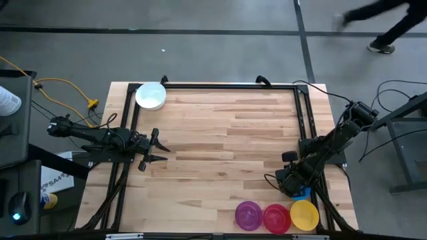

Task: Nest bowls inside each other
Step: Stack the blue bowl on the white bowl

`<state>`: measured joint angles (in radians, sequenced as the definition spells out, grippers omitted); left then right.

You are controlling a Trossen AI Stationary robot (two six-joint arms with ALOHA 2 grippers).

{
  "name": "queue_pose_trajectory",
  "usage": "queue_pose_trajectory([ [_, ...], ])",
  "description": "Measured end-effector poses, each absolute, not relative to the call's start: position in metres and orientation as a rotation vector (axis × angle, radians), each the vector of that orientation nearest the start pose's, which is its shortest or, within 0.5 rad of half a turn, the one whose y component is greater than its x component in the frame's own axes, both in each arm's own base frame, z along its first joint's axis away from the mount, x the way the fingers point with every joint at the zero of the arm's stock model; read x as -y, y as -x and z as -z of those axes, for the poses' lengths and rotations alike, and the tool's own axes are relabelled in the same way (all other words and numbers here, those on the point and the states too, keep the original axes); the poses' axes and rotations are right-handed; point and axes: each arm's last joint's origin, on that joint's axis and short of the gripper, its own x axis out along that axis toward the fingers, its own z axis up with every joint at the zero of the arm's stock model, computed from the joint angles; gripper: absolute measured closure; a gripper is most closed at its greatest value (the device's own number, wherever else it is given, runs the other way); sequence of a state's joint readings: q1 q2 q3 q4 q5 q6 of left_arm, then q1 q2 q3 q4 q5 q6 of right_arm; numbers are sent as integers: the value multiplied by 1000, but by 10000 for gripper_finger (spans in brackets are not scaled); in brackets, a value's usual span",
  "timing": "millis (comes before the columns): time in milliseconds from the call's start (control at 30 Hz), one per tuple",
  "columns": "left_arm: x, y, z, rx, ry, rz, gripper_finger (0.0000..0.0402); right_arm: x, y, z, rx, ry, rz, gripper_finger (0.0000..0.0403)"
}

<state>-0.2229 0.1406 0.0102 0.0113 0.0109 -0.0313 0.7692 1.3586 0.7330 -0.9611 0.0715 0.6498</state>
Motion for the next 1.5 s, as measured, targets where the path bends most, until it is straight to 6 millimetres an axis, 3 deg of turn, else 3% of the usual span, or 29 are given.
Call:
queue_pose_trajectory([
  [233, 24, -103, -157, -122, 18, 231, 242, -135, -143, -170, -1532, 144, -45, 392],
  [767, 24, -103, -157, -122, 18, 231, 242, -126, -152, -171, -1486, 102, 64, 397],
  [1167, 24, -103, -157, -123, 19, 231, 242, -91, -202, -175, -1295, -137, 119, 399],
  [1500, 24, -103, -157, -122, 19, 232, 242, -41, -250, -207, -1097, -214, 208, 399],
])
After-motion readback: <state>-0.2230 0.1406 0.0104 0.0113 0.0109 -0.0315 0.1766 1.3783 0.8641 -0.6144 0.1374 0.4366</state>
